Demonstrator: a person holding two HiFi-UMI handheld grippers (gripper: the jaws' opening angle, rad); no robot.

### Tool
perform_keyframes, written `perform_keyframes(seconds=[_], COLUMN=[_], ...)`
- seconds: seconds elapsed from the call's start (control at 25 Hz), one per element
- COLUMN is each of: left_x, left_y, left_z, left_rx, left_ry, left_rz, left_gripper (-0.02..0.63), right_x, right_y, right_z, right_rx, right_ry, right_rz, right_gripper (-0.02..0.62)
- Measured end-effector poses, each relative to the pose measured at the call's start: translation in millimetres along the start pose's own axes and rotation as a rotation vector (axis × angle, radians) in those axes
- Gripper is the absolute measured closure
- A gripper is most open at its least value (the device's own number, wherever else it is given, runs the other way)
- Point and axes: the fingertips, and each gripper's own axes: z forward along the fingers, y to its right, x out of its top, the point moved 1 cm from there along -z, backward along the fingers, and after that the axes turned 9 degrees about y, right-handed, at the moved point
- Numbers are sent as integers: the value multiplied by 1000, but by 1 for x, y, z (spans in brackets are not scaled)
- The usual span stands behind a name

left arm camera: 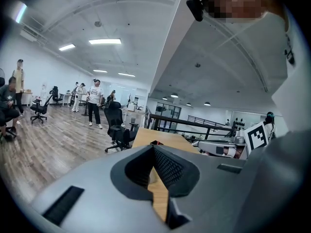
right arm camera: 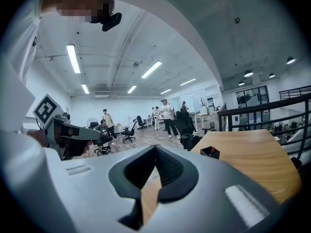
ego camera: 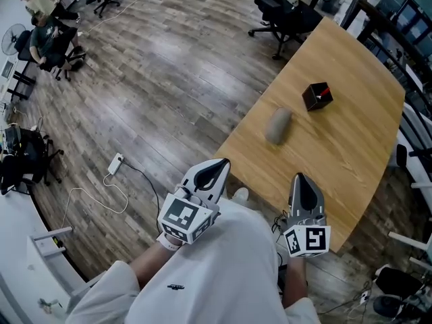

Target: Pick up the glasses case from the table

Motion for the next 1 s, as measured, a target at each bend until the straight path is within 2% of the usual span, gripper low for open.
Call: perform_keyframes(seconds=[0.68,1.0], left_x=[-26,-50], left_y=[-14,-26], left_z=[51,76], left_rx=[-56,-72], left_ry=[-96,-166], left_rz=[-6,-31], left_gripper=[600,600], right_x=[-39,-73], right_y=[37,48], right_z=[30,54], right_rx=[-107,-111], right_ry=[-64,-105], right_rz=[-43,-26], right_gripper=[584,565])
